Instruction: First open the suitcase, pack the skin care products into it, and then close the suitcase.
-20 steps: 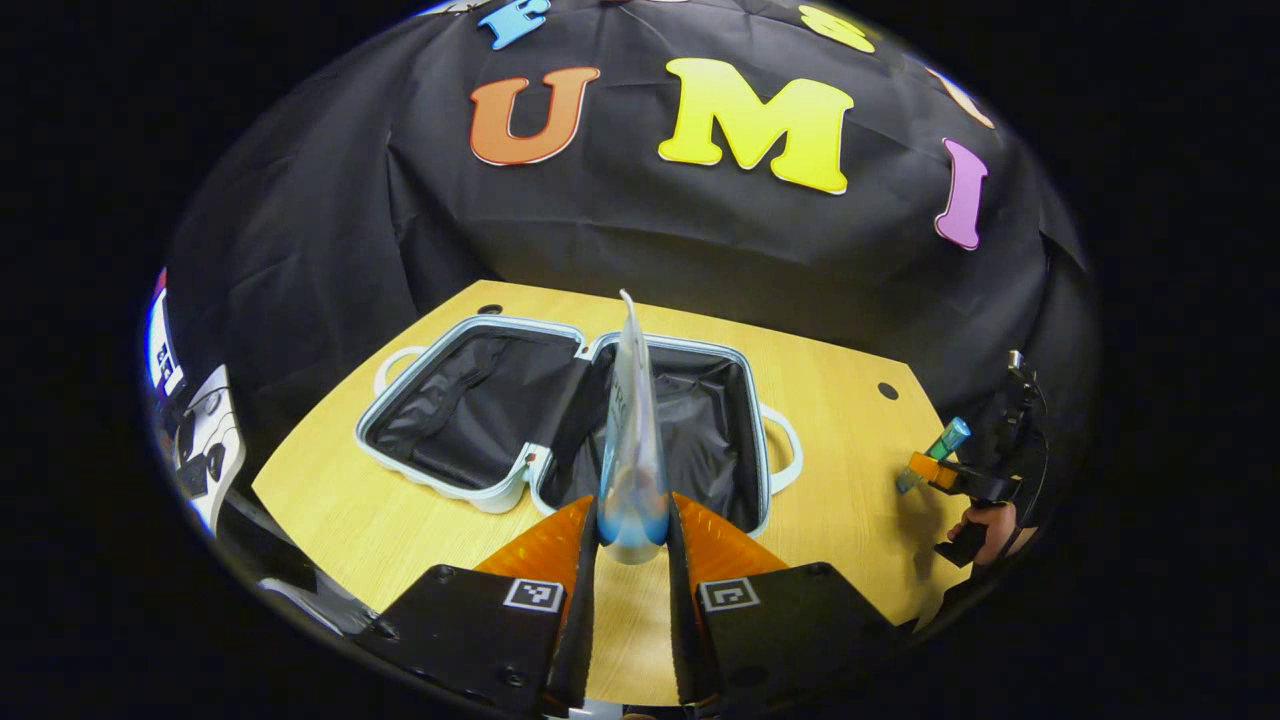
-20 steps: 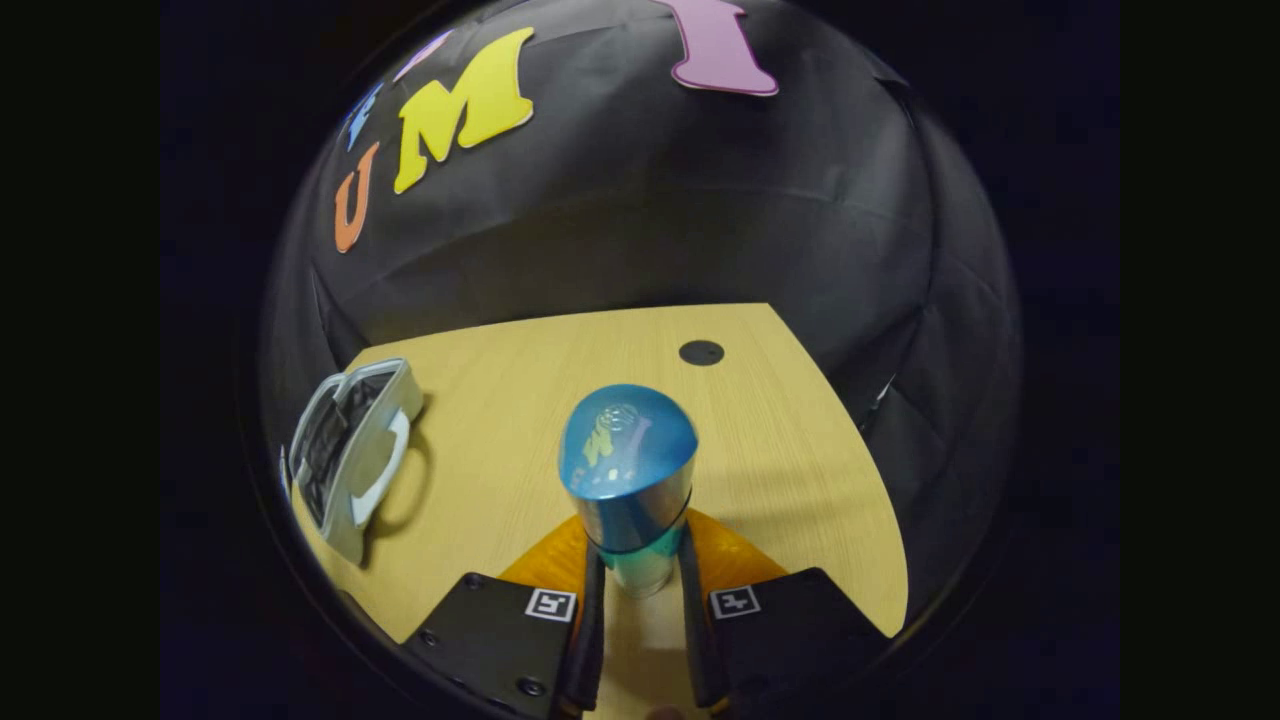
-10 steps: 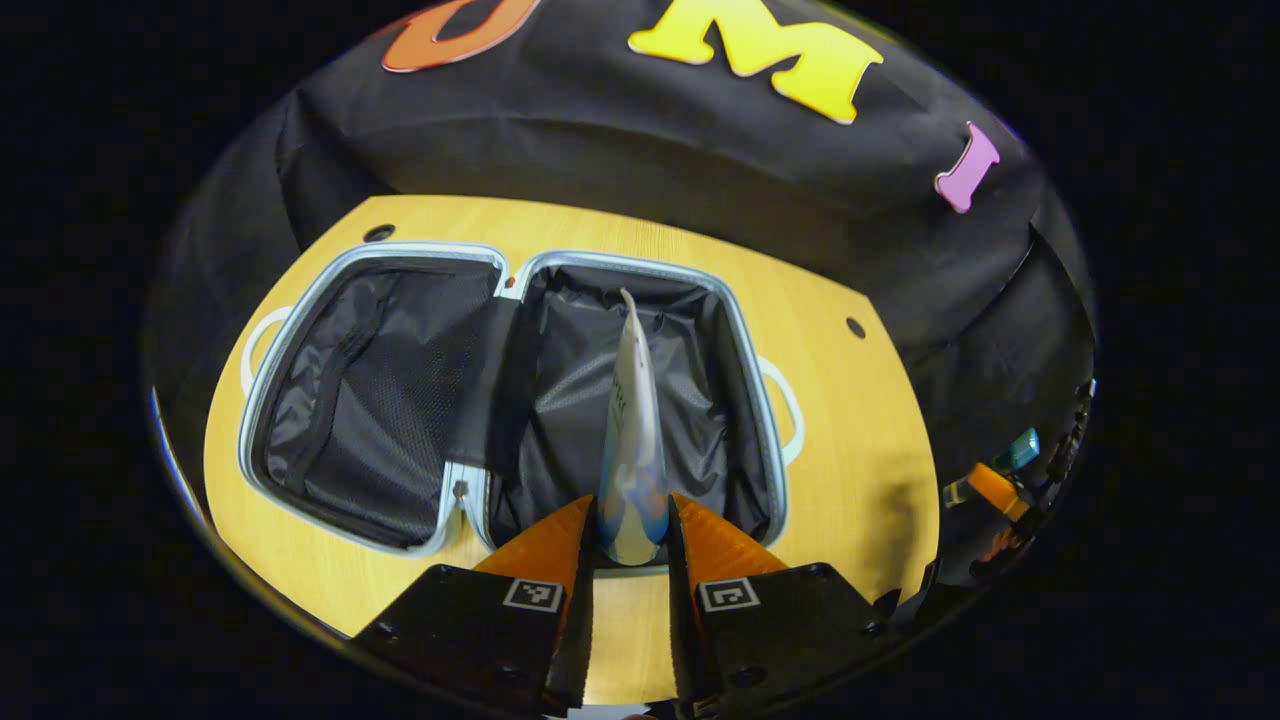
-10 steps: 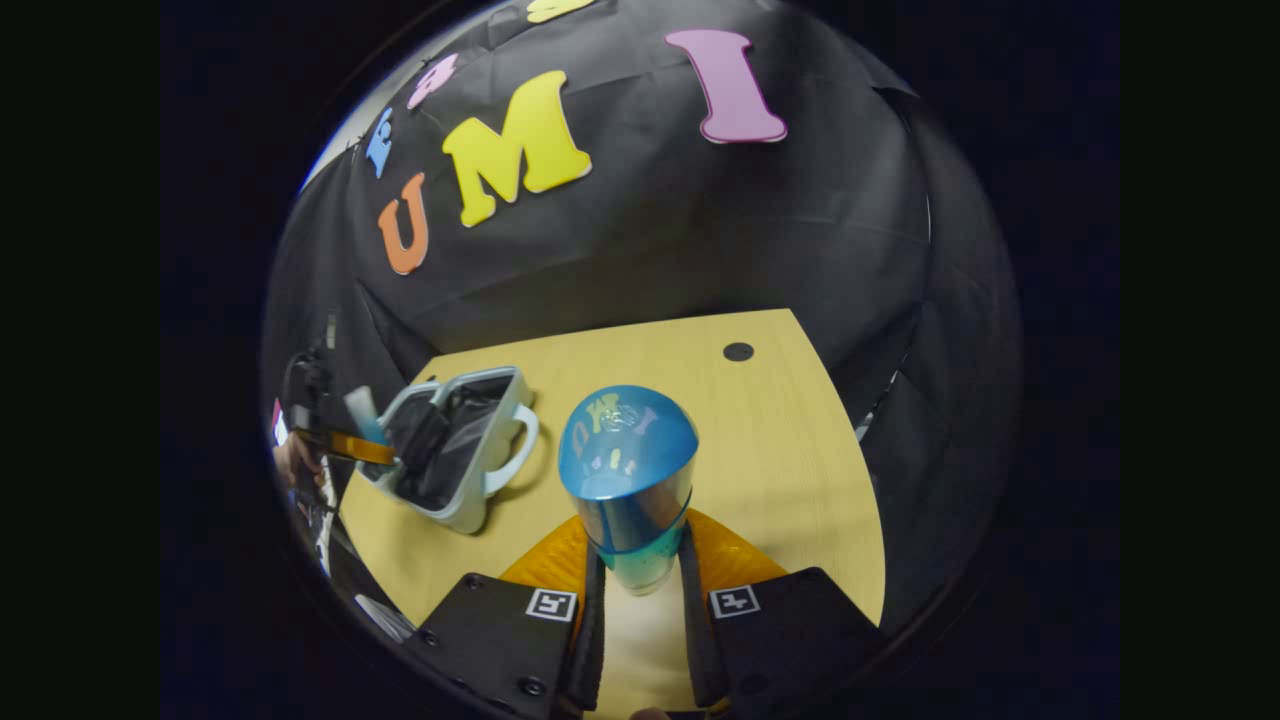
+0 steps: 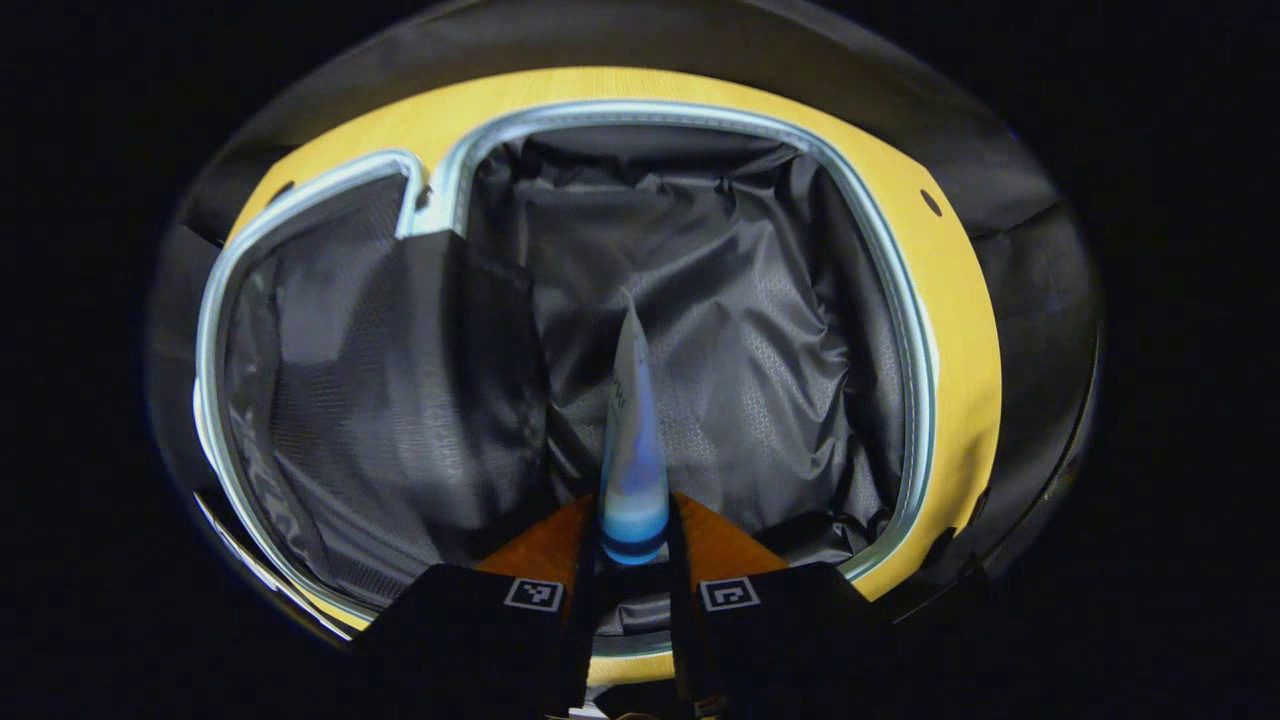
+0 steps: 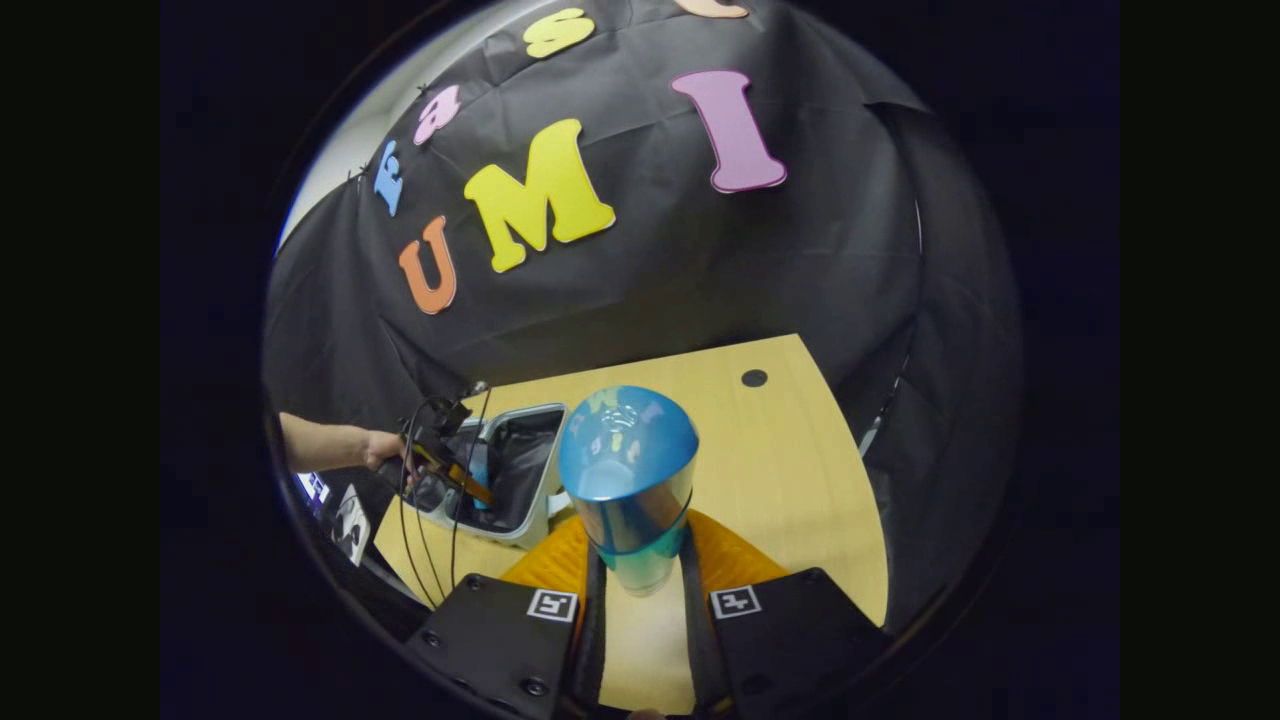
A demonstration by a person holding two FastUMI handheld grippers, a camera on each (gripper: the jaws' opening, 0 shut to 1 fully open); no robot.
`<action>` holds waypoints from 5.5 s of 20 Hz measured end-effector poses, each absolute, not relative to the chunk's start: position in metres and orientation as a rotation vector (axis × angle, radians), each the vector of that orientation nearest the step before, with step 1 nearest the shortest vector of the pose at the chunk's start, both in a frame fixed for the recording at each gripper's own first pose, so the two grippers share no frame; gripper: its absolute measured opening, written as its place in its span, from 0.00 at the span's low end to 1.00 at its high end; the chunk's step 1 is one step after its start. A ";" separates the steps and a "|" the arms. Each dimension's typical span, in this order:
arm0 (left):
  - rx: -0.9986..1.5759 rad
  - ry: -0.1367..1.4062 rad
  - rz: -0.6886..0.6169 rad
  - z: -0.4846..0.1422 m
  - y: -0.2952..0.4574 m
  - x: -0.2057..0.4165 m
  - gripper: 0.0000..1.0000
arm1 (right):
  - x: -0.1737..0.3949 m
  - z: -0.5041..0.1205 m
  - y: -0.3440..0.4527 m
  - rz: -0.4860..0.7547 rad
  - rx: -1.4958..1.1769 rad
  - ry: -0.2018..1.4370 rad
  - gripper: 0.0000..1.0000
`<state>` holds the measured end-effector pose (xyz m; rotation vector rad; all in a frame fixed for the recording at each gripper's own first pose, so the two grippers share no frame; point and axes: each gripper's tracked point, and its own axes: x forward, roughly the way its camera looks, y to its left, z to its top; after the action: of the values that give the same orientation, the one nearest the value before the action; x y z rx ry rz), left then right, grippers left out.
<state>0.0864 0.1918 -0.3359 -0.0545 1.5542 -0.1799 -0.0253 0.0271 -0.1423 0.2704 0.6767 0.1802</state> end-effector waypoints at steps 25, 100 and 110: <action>-0.395 0.864 -0.058 -0.190 0.201 0.021 0.86 | 0.060 -0.157 0.268 0.622 0.249 0.852 0.31; -0.430 0.318 0.179 -0.033 0.313 0.141 0.10 | 0.042 -0.106 0.054 0.225 0.257 0.484 0.65; -0.110 0.277 0.178 -0.071 0.123 0.157 0.10 | 0.009 -0.095 -0.046 0.043 0.194 0.402 0.65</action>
<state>0.1570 0.1232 -0.0708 -0.1095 0.2771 0.1782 0.0092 -0.0461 -0.0950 0.1936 0.4017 0.0433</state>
